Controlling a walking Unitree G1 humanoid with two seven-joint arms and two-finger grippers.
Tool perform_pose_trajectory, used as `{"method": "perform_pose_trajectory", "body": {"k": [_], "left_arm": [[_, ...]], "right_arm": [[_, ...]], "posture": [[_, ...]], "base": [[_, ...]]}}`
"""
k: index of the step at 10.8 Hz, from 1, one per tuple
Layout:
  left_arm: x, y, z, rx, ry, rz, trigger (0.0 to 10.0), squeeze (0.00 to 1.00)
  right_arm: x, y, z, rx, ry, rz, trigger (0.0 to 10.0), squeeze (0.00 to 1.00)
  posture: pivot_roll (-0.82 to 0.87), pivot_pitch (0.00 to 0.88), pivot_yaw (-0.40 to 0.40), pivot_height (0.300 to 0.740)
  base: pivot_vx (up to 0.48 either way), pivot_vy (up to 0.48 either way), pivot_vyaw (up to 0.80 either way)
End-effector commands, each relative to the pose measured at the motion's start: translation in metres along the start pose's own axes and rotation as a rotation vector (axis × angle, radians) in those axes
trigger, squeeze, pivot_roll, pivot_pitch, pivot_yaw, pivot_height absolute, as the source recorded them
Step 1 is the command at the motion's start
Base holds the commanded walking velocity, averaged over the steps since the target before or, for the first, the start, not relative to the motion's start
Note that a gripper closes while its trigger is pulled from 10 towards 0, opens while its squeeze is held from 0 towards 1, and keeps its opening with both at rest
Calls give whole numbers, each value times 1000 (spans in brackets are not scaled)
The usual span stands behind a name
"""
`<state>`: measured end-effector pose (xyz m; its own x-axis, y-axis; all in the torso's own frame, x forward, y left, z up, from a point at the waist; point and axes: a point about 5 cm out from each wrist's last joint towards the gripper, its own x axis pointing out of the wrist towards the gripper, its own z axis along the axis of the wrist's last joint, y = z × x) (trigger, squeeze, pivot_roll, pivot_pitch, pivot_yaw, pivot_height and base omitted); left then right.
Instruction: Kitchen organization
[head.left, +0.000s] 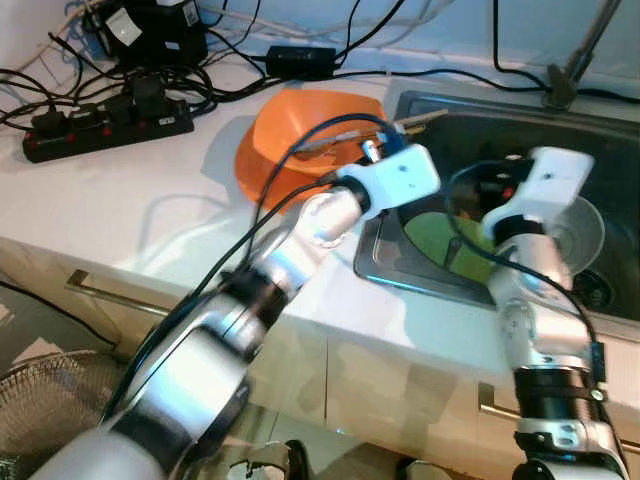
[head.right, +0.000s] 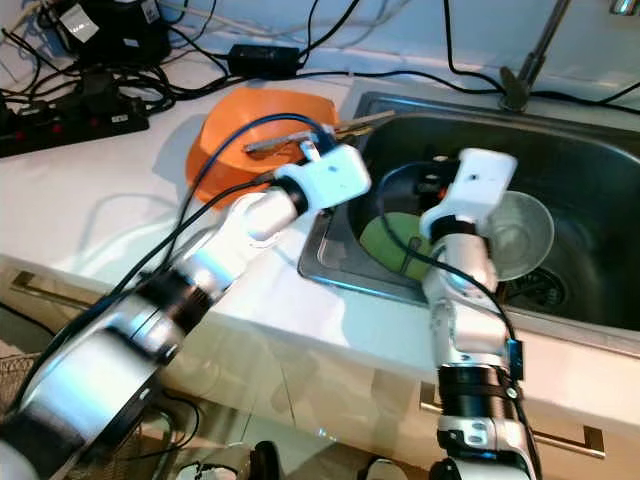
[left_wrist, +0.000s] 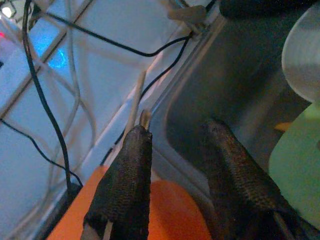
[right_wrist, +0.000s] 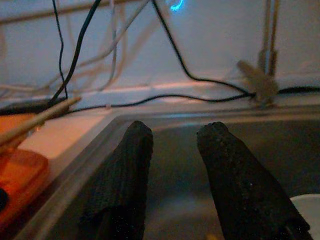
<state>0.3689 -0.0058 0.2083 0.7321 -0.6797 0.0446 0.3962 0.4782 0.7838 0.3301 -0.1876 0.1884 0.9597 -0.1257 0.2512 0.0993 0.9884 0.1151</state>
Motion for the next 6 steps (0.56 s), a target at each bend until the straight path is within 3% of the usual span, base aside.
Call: {"method": "perform_pose_trajectory", "body": {"k": [1, 6], "left_arm": [[4, -2, 3, 46, -8, 9, 10000, 0], [21, 6, 19, 102, -9, 91, 10000, 0]], "right_arm": [[-3, -3, 3, -3, -2, -14, 10000, 0], [-10, -4, -1, 5, 20, -19, 10000, 0]], "posture": [[-48, 84, 69, 740], [-57, 121, 52, 740]], "base": [[0, 0, 0], [0, 0, 0]]}}
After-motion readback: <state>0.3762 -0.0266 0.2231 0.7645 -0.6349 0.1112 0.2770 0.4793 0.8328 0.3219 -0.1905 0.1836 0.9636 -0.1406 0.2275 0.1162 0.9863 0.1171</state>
